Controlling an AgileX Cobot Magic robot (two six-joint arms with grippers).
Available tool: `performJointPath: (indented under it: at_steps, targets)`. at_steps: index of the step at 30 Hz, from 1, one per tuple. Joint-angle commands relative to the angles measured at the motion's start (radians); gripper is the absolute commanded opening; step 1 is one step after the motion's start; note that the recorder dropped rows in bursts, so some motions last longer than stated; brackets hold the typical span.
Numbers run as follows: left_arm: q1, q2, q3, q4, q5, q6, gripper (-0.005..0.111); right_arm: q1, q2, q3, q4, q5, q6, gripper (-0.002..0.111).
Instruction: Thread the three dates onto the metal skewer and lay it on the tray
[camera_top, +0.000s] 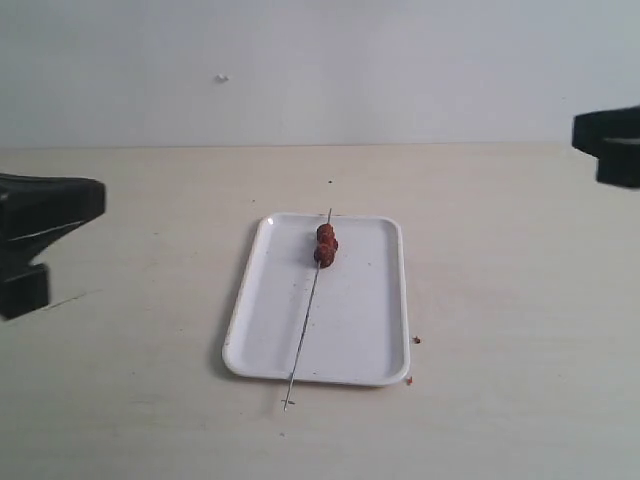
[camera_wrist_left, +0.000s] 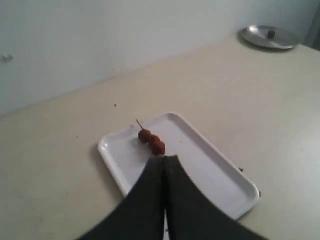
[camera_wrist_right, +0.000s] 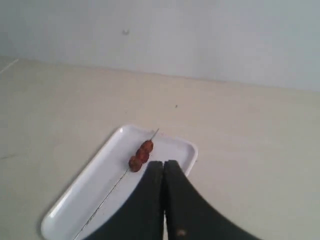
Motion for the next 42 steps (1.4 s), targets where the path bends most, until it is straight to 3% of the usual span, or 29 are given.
performJointPath:
  at_steps: [1, 5, 14, 21, 25, 28, 38, 42]
  targets:
    - [-0.002, -0.256, 0.111, -0.018, -0.08, 0.012, 0.0, 0.002, -0.193, 0.185, 0.395, -0.179, -0.231, 0.0]
    - [-0.002, -0.445, 0.195, -0.018, -0.181, -0.033, 0.0, 0.002, -0.307, 0.275, 0.431, -0.18, -0.229, 0.0]
    - [-0.002, -0.655, 0.335, -0.018, -0.161, -0.033, 0.0, 0.002, -0.348, 0.304, 0.431, -0.18, -0.198, 0.0]
    - [-0.002, -0.67, 0.35, -0.018, -0.161, -0.033, 0.0, 0.005, -0.348, 0.304, 0.431, -0.185, -0.2, 0.0]
    - [0.0, -0.67, 0.35, -0.018, -0.164, -0.033, 0.0, 0.137, -0.338, 0.304, 0.378, -0.279, -0.249, 0.0]
    - [0.0, -0.67, 0.35, -0.018, -0.171, -0.033, 0.0, 0.165, -0.338, 0.304, 0.344, -0.303, -0.298, 0.0]
    - [0.0, -0.67, 0.35, -0.018, -0.171, -0.033, 0.0, 0.16, -0.359, 0.307, 0.35, -0.343, -0.304, 0.0]
    - [0.0, -0.67, 0.35, -0.018, -0.171, -0.033, 0.0, 0.097, -0.484, 0.367, 0.35, -0.341, -0.304, 0.0]
